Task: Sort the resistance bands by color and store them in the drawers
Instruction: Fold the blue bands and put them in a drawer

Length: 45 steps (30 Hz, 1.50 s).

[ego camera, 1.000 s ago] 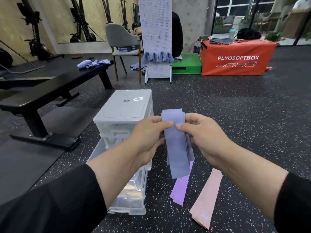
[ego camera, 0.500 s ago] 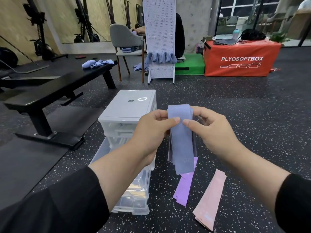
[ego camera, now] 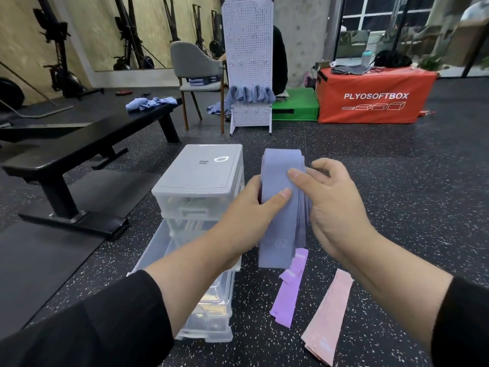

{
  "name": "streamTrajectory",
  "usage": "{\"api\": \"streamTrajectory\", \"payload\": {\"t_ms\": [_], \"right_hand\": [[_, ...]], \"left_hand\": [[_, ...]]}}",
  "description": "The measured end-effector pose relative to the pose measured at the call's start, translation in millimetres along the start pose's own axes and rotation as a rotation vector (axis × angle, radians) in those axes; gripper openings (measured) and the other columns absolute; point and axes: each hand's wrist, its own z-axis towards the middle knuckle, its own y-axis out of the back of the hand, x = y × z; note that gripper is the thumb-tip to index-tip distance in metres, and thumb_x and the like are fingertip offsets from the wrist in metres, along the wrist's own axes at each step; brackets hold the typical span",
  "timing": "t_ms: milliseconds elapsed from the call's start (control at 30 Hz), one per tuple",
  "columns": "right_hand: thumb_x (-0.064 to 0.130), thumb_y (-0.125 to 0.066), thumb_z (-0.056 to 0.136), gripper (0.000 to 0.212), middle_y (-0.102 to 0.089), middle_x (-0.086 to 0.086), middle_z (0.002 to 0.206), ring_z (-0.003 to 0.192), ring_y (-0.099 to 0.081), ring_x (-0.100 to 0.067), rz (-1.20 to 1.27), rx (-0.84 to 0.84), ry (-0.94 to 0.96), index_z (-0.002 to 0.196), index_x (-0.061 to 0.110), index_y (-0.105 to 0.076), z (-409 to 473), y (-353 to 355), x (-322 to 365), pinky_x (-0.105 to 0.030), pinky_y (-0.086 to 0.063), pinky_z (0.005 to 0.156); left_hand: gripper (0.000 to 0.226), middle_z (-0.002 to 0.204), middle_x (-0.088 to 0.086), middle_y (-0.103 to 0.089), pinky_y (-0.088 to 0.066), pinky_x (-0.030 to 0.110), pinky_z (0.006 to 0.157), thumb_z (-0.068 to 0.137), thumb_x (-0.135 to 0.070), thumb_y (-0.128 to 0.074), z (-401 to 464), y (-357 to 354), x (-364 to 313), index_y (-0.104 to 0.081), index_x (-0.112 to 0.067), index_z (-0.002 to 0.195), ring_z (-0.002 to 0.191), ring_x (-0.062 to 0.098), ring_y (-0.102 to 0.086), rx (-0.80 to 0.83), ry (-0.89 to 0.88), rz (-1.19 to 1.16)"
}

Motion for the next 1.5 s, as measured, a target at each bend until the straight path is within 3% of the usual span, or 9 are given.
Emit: {"api": "streamTrajectory", "payload": {"t_ms": [267, 367, 500, 700, 800, 1100, 1267, 1400, 1500], "right_hand": [[0.048, -0.053, 0.101, 0.058, -0.055, 0.012, 0.146, 0.128, -0.055, -0.003, -0.432, 0.128, -0.051, 0.152, 0.021, -0.043, -1.1, -3.8, -8.0, -0.031, -0.041, 0.111], [0.056, -0.046, 0.101, 0.045, -0.065, 0.021, 0.129, 0.114, -0.062, 0.003, -0.568, 0.169, -0.074, 0.136, 0.03, -0.057, -9.6, -2.2, -14.5, -0.032, -0.048, 0.102], [0.047, -0.059, 0.098, 0.031, -0.072, 0.023, 0.111, 0.103, -0.069, 0.003, -0.461, 0.194, -0.073, 0.127, 0.035, -0.06, -19.3, -9.3, -24.8, -0.027, -0.054, 0.09], [0.044, -0.063, 0.098, 0.028, -0.073, 0.013, 0.114, 0.107, -0.07, -0.011, -0.458, 0.155, -0.089, 0.125, 0.035, -0.06, -14.8, -9.7, -32.7, -0.05, -0.055, 0.097], [0.036, -0.064, 0.099, 0.024, -0.075, 0.011, 0.112, 0.102, -0.073, -0.009, -0.44, 0.193, -0.125, 0.122, 0.03, -0.062, -15.1, -10.4, -35.1, -0.046, -0.058, 0.094], [0.012, -0.07, 0.095, 0.024, -0.078, -0.006, 0.107, 0.094, -0.075, -0.026, -0.405, 0.333, -0.236, 0.118, 0.014, -0.07, -5.6, -42.0, -39.8, -0.041, -0.062, 0.079], [0.01, -0.074, 0.091, 0.033, -0.076, -0.014, 0.113, 0.104, -0.073, -0.032, -0.416, 0.453, -0.339, 0.123, 0.01, -0.068, 12.4, -88.6, -65.5, -0.048, -0.058, 0.091], [0.013, -0.077, 0.088, 0.038, -0.076, -0.013, 0.111, 0.094, -0.074, -0.025, -0.504, 0.488, -0.469, 0.124, 0.014, -0.067, 26.9, -120.5, -91.9, -0.038, -0.061, 0.079], [0.009, -0.075, 0.089, 0.035, -0.074, -0.015, 0.116, 0.108, -0.072, -0.03, -0.489, 0.538, -0.551, 0.123, 0.012, -0.069, 40.2, -131.7, -113.4, -0.046, -0.058, 0.095]], "left_hand": [[0.028, 0.116, 0.003, -0.076, -0.058, 0.046, 0.095, 0.104, -0.032, -0.057, -1.7, -8.2, 1.7, -0.061, -0.017, 0.127, 0.107, 0.023, -0.073, -0.079, 0.079, -0.239], [0.031, 0.115, 0.01, -0.076, -0.062, 0.036, 0.084, 0.105, -0.028, -0.055, -0.8, -1.2, -1.7, -0.061, -0.01, 0.13, 0.106, 0.027, -0.073, -0.138, 0.124, -0.394], [0.031, 0.112, 0.014, -0.076, -0.063, 0.036, 0.078, 0.105, -0.027, -0.054, -2.5, 2.5, -3.7, -0.063, -0.007, 0.128, 0.101, 0.029, -0.075, -0.125, 0.178, -0.464], [0.032, 0.113, 0.011, -0.077, -0.062, 0.031, 0.081, 0.106, -0.028, -0.052, -6.6, 0.4, 0.4, -0.065, -0.007, 0.126, 0.104, 0.023, -0.074, -0.074, 0.215, -0.481], [0.03, 0.109, 0.006, -0.078, -0.06, 0.027, 0.069, 0.103, -0.033, -0.057, -8.7, 10.8, 5.8, -0.066, -0.013, 0.123, 0.095, 0.018, -0.076, -0.099, 0.241, -0.387], [0.027, 0.099, 0.002, -0.069, -0.056, 0.035, 0.075, 0.093, -0.043, -0.067, -19.4, 95.6, 18.3, -0.068, -0.02, 0.108, 0.084, 0.017, -0.065, -0.14, 0.401, -0.278], [0.018, 0.109, 0.008, -0.063, -0.057, 0.038, 0.091, 0.095, -0.028, -0.066, -23.4, 163.7, 32.7, -0.065, -0.017, 0.109, 0.099, 0.023, -0.06, -0.089, 0.396, -0.329], [0.014, 0.101, 0.01, -0.068, -0.062, 0.032, 0.081, 0.096, -0.009, -0.061, -23.9, 189.7, 53.0, -0.065, -0.009, 0.109, 0.086, 0.021, -0.067, -0.212, 0.384, -0.376], [0.013, 0.105, 0.016, -0.067, -0.064, 0.033, 0.076, 0.095, -0.002, -0.06, -18.0, 199.3, 70.0, -0.066, -0.005, 0.106, 0.087, 0.024, -0.068, -0.328, 0.358, -0.394]]}}
